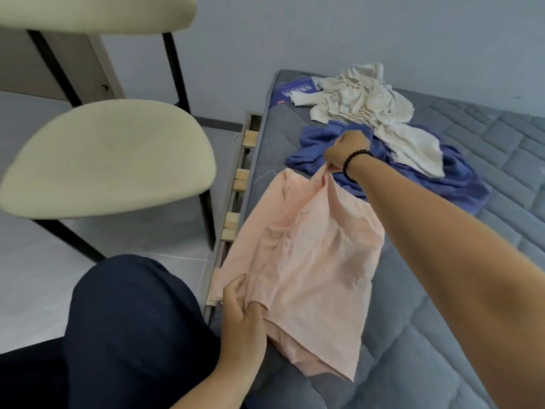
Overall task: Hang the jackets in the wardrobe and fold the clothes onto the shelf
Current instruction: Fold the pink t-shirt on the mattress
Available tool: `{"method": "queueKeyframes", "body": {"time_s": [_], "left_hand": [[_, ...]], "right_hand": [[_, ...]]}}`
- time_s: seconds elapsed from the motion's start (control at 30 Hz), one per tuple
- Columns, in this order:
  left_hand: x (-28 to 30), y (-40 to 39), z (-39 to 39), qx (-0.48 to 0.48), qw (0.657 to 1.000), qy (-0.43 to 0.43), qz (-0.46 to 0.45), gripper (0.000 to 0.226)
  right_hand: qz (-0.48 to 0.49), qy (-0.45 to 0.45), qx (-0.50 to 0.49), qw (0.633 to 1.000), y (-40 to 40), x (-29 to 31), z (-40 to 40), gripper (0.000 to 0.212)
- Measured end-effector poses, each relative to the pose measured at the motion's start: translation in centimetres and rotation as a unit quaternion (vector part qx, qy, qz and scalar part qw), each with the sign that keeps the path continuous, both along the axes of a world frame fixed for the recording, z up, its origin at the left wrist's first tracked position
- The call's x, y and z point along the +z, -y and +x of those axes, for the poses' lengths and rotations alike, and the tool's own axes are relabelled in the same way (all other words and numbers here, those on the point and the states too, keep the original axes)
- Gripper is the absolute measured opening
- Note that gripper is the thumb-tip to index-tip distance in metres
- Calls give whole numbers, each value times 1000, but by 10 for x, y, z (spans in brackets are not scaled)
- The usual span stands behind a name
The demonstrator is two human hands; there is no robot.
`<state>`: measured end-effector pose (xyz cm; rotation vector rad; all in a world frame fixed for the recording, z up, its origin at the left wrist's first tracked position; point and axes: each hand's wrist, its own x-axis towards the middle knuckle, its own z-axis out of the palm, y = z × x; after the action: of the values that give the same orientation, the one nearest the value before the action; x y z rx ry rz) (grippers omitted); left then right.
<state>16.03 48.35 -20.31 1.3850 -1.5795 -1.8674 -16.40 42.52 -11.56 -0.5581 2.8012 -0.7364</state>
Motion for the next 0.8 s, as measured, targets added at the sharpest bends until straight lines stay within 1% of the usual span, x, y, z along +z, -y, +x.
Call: {"method": "queueKeyframes", "body": {"time_s": [0.07,0.13,0.2,0.27,0.3,0.33,0.43,0.5,0.53,0.63,0.7,0.73,0.77,0.8], "left_hand": [[-9,8,1,14,999,21,36,36],[-16,15,4,37,995,38,87,34],[-18,22,5,81,985,44,145,36],[-20,30,4,111,977,45,178,37],[-19,33,3,112,977,44,174,33],[-18,35,1,108,981,42,159,29],[-15,40,-3,78,989,60,110,46],[-19,46,-4,84,990,74,81,36],[-21,50,-4,99,990,73,73,30],[-26,58,-7,149,982,72,90,21],[-32,60,-10,165,978,88,96,18],[-38,61,-12,161,977,104,95,21],[-43,62,-14,153,976,119,95,25],[-48,63,-15,149,975,133,96,27]], "right_hand": [[8,25,14,1000,26,-14,9,24],[4,43,22,999,47,-26,17,8],[36,27,43,998,62,-39,21,12],[24,41,38,998,71,-50,25,17],[17,44,38,998,74,-56,26,21],[6,67,20,998,76,-63,24,25],[2,116,14,993,73,-74,22,37],[-20,147,21,989,70,-79,16,34],[-47,145,19,988,68,-80,12,30],[-152,102,-11,983,58,-82,5,7],[-176,94,-19,980,54,-87,1,9],[-173,97,-8,980,51,-88,3,6],[-161,97,6,982,49,-88,8,11],[-151,97,25,983,46,-89,14,23]]}}
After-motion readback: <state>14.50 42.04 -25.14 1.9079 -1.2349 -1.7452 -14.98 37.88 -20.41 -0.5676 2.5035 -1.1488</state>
